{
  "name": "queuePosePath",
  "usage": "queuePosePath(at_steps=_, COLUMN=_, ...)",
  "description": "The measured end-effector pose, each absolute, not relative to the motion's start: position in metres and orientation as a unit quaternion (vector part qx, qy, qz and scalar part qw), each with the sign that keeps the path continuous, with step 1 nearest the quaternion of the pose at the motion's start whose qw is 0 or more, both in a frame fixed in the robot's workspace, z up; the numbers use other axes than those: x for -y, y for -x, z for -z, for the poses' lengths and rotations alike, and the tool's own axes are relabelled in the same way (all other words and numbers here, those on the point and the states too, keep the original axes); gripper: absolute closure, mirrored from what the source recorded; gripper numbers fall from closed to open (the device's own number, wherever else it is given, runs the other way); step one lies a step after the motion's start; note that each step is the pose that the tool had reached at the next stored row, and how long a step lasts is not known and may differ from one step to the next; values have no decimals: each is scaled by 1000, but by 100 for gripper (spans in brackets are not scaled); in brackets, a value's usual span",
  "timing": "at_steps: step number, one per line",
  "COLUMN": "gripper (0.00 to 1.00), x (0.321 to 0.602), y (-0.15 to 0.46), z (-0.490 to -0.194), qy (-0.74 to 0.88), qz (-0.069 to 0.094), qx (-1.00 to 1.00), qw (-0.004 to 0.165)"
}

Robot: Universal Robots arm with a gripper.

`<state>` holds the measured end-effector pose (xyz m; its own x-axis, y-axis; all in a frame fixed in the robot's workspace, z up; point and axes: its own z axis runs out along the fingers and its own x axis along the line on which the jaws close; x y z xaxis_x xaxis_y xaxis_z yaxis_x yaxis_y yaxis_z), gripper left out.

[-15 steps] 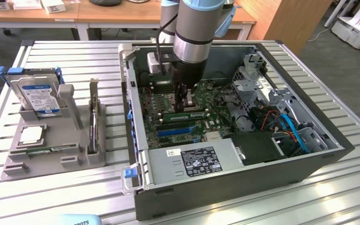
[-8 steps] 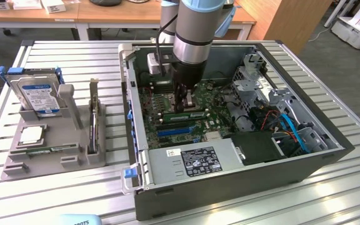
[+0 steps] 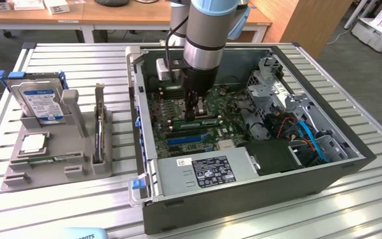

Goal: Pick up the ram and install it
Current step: 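Press down the ram until it locks into place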

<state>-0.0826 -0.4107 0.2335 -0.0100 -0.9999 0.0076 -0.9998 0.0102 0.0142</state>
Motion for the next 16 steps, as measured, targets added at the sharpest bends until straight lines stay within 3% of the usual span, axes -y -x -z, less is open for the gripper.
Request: queuePosePath(at_steps=16, gripper=90, x=411, y=83, z=-228, qy=-703, qz=2, qx=711, qw=8)
